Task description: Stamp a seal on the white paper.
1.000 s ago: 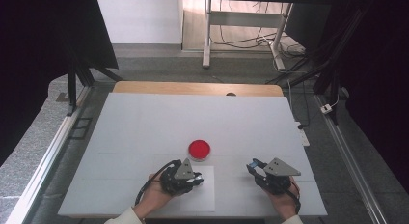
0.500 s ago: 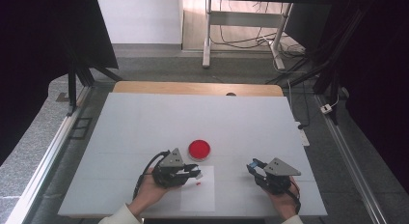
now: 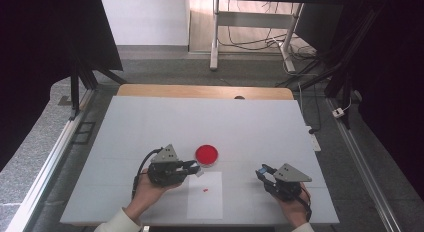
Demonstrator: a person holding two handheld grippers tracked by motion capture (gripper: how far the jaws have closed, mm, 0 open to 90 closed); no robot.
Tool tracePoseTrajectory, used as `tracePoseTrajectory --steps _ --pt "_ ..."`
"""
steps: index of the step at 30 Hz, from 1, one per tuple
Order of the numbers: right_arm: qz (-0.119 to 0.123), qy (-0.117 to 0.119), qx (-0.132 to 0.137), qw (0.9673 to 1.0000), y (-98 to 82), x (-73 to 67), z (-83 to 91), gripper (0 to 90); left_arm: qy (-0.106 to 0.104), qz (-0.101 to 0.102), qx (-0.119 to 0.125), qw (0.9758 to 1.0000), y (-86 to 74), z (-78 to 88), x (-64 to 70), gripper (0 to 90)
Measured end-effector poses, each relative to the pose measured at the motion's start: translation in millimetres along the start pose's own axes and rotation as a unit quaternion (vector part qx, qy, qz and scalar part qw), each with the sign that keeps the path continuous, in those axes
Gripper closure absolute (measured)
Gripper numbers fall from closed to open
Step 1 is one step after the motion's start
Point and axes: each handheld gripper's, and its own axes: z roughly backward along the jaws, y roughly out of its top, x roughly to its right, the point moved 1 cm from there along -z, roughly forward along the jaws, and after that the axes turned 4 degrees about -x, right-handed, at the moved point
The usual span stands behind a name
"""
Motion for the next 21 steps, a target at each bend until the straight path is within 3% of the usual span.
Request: tracePoseTrajectory --steps 7,21 --pt "0.002 0.001 0.002 1.0 -0.1 -2.3 0.1 64.2 0.011 0.008 0.013 0.9998 4.1 9.9 -5.3 75.1" --pt "0.004 0.0 -0.004 1.0 -0.9 -2.0 -1.4 64.2 0.021 0.003 0.025 0.9995 9.2 19.2 -8.6 75.1"
